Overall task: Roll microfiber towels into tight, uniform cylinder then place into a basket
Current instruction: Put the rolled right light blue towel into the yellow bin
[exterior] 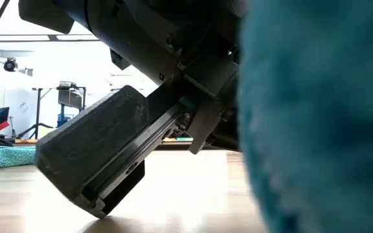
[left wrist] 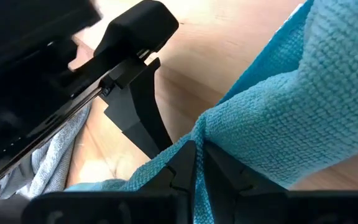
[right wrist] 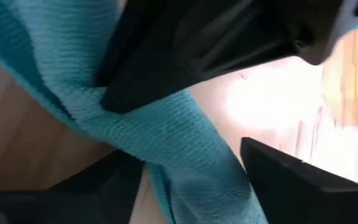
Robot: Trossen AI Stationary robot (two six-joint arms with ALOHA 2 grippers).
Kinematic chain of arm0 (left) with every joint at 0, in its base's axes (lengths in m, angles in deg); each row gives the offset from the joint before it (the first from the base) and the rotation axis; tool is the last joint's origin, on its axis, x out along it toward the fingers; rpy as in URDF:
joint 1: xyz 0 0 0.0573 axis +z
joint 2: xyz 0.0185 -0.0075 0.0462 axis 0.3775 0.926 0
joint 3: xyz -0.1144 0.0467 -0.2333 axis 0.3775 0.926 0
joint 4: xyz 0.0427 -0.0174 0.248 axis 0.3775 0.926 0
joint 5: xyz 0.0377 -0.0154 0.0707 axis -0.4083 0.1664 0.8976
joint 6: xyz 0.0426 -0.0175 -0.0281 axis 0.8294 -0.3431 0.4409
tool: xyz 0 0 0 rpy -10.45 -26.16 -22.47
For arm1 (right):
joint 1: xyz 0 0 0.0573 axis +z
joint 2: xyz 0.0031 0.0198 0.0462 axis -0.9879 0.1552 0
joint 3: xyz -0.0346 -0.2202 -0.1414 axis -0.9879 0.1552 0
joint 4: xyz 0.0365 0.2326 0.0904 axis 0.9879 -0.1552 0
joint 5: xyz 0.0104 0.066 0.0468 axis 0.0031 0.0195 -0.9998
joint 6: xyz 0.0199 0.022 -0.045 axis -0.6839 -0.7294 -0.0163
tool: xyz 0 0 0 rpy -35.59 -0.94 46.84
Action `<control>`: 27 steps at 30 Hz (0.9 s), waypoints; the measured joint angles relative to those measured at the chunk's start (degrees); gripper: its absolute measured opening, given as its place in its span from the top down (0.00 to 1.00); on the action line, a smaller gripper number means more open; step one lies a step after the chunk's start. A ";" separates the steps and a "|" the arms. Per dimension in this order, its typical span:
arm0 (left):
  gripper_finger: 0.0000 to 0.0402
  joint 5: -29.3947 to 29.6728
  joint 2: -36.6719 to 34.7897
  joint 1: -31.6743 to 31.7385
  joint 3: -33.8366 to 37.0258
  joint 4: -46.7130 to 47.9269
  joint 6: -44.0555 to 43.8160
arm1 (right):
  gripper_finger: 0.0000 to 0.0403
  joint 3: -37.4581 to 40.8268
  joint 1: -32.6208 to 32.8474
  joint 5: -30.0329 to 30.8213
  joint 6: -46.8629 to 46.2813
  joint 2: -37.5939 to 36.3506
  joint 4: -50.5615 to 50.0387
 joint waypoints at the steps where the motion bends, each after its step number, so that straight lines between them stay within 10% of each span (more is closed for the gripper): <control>1: 0.97 0.01 0.00 0.00 0.00 0.03 -0.07 | 0.40 -0.05 0.29 -0.08 0.36 0.03 0.02; 15: 0.97 4.55 -1.66 -0.04 0.02 2.40 -2.35 | 0.94 -0.04 1.71 -3.01 -6.97 0.42 0.10; 27: 0.97 19.97 -18.85 -1.12 8.72 17.95 -13.97 | 0.96 0.22 1.80 2.10 -11.53 -0.63 -1.55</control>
